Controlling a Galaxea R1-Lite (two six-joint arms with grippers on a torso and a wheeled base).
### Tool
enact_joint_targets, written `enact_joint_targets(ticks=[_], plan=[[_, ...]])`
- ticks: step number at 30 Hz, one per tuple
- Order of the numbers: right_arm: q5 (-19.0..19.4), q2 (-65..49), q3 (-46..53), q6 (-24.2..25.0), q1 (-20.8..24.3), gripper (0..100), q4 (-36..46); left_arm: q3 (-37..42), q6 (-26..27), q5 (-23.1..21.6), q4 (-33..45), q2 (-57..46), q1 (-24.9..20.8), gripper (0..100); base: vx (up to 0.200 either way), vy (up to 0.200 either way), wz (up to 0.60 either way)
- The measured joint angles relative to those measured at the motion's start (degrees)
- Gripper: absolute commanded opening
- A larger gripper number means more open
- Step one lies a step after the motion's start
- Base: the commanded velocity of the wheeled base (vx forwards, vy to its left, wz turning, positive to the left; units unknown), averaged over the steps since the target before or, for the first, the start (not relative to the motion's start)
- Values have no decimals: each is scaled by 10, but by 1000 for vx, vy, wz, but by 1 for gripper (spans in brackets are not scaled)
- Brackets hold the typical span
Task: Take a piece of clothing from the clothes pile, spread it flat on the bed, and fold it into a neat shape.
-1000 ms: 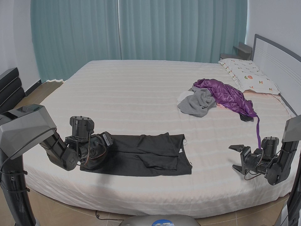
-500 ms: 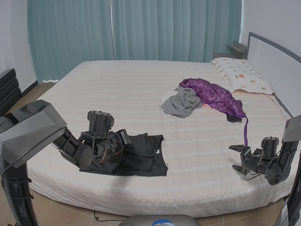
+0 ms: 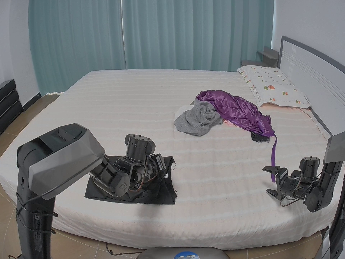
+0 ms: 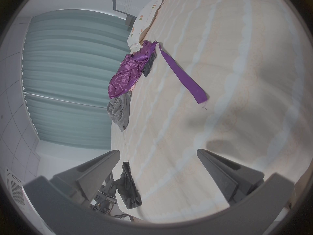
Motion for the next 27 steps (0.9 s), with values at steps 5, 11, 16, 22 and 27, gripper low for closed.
enact_joint_targets(ticks=[5, 11, 16, 22, 27], plan=[[0, 0, 0, 0, 0, 100, 0, -2, -24, 2, -1, 8, -9, 100, 0, 0, 0], [0, 0, 0, 0, 0, 100, 0, 18, -59, -2, -1, -31, -9, 100, 0, 0, 0], [0, 0, 2, 0, 0, 100, 0, 60, -84, -14, -3, -83, 6, 100, 0, 0, 0], [0, 0, 4, -4, 1, 100, 0, 114, -145, -34, -8, -131, 44, 100, 0, 0, 0], [0, 1, 5, -6, 1, 100, 0, 144, -183, -59, -14, -156, 64, 100, 0, 40, 0]])
